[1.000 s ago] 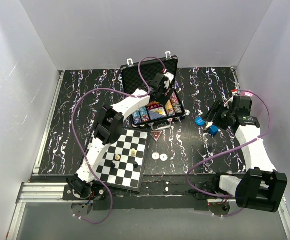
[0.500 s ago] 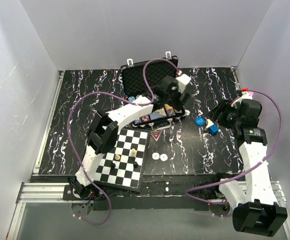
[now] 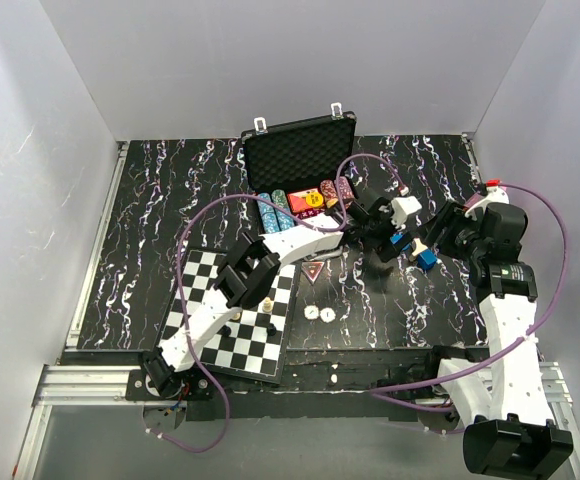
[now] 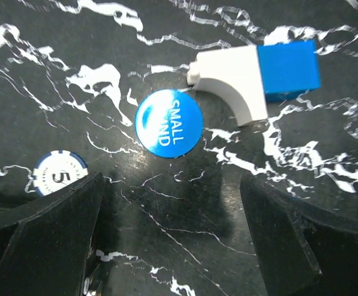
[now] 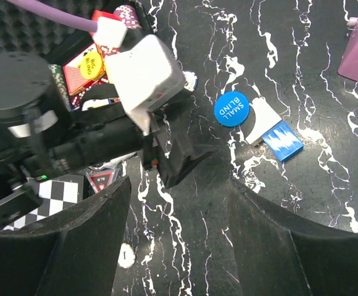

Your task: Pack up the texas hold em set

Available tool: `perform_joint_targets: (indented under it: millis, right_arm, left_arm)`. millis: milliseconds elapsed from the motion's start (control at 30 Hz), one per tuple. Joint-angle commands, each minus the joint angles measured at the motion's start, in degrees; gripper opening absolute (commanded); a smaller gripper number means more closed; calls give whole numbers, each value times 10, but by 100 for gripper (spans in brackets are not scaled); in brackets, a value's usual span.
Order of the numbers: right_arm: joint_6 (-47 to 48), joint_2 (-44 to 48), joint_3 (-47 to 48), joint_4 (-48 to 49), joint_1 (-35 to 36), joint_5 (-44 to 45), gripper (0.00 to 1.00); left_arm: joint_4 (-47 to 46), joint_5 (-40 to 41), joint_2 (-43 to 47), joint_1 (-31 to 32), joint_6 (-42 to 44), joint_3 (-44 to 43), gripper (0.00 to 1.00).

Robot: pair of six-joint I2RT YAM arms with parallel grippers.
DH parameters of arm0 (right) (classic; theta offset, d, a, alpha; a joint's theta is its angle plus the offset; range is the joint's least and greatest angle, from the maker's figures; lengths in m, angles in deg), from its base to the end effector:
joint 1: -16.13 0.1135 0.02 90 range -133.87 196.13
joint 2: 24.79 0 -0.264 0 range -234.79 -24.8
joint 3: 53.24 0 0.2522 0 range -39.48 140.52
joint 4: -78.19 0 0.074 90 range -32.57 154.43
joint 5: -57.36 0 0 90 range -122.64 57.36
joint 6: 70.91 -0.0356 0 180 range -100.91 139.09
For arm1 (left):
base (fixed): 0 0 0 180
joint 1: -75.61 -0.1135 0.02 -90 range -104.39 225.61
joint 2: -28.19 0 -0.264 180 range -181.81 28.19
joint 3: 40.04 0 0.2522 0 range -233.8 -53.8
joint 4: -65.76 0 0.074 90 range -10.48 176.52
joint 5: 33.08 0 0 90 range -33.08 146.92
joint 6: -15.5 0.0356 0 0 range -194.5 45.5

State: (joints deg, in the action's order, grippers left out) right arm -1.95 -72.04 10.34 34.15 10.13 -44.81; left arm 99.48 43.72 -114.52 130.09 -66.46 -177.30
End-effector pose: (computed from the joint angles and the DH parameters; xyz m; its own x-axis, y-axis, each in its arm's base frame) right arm 0.1789 -0.0113 0.3277 -0.4616 0.4014 -0.7911 0.0882 0.9081 0.4093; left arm 0.3218 -0.4649 0.1809 -0.2381 0.5680 -0.7878 0.9378 0.3455 -0.0344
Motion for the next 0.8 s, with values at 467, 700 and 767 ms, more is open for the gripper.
perform_joint_targets:
  millis: [467,700,767]
  right_arm:
    - [-7,19,12,8,-2,-25,70]
    - [-7,20,17,4,-2,-29,70]
    - [-7,22,17,5,-2,-30,70]
  left_arm:
    - [-38,-5,-82,-2,-15,-86,89]
    - [-27,-8,-99,1,-21,-113,84]
    - [-19,-3,-103,2,-26,-113,83]
